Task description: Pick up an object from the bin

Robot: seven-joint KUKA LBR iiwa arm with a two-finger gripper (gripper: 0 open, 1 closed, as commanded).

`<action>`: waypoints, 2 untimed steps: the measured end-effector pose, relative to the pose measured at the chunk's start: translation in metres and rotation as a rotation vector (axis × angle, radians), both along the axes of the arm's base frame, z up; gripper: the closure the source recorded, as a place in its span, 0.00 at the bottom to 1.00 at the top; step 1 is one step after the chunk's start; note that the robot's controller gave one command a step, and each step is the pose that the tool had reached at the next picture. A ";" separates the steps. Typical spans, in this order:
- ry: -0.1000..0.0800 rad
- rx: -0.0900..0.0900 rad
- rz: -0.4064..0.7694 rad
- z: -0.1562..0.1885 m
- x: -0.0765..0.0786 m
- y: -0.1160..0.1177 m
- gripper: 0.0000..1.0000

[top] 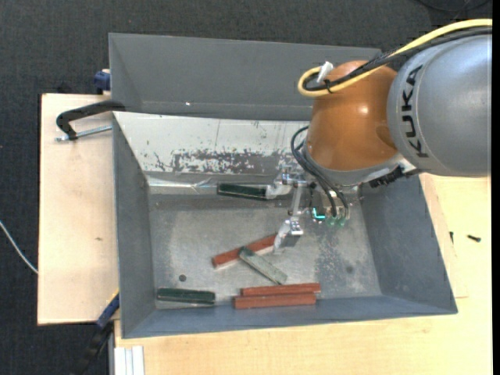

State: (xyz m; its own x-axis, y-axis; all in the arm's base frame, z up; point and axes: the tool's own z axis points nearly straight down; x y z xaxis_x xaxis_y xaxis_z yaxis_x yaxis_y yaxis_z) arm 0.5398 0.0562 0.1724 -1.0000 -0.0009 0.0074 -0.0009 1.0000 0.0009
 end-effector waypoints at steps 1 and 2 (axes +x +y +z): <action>-0.007 0.000 -0.001 0.004 0.001 0.000 0.00; -0.034 -0.002 0.062 -0.086 0.011 0.004 1.00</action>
Offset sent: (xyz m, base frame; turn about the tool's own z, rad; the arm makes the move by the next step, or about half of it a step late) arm 0.0005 0.0058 -0.1002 -0.0661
